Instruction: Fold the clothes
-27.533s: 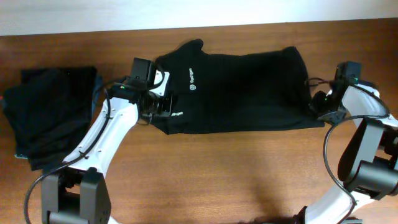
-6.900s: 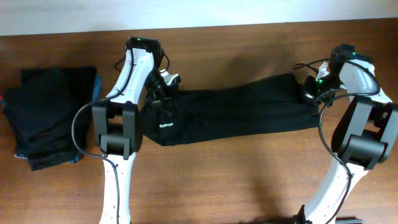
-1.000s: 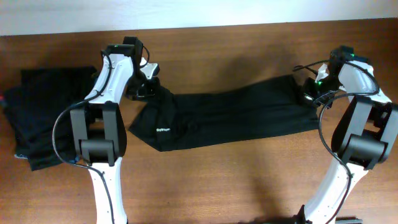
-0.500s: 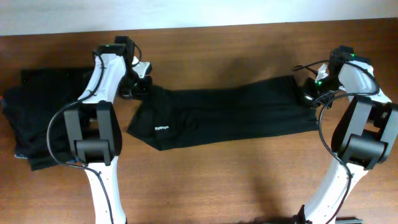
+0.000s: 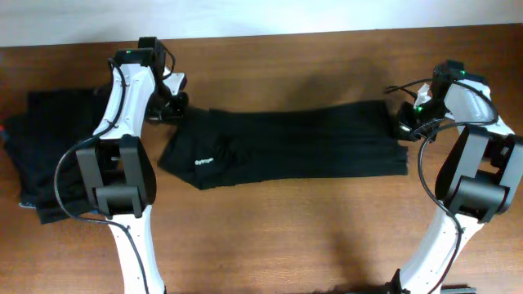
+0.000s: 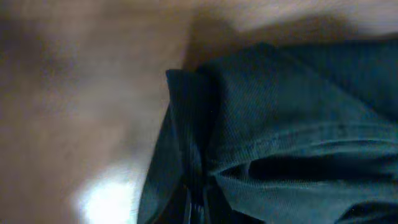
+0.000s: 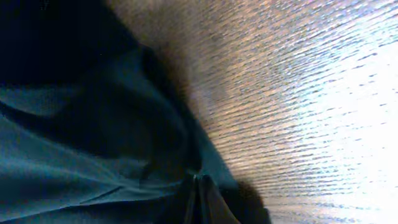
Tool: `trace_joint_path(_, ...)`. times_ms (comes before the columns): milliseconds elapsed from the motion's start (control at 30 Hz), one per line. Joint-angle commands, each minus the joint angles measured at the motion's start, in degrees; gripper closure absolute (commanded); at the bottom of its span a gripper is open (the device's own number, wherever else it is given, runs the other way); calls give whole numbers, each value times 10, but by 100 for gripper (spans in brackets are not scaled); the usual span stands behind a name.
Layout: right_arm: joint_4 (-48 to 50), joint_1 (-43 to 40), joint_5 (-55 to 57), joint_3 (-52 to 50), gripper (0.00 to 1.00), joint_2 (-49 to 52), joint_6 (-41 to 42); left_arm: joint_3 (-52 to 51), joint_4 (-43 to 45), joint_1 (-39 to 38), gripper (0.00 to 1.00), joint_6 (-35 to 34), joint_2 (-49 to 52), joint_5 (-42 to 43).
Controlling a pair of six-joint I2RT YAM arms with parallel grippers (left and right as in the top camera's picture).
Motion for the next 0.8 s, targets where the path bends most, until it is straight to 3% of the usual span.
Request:
trace_joint_path(0, 0, -1, 27, -4, 95, -10, -2, 11, -33, 10, 97, -18, -24, -99)
trace_joint_path(200, 0, -1, 26, -4, 95, -10, -2, 11, -37, 10, 79, -18, -24, -99)
trace_joint_path(433, 3, -1, 24, -4, 94, -10, -2, 11, -37, 11, 77, -18, -24, -106)
trace_joint_path(500, 11, -1, 18, -4, 73, -10, -2, 11, -37, 10, 77, -18, -24, -106)
trace_joint_path(567, 15, -1, 18, -4, 63, -10, -2, 11, -37, 10, 77, -18, -24, -106)
trace_joint_path(667, 17, -1, 17, -4, 55, -10, -2, 11, -37, 10, 76, -19, -24, -104)
trace_joint_path(767, 17, -1, 18, -4, 51, -10, -2, 11, -48, 10, 63, -20, -24, -70)
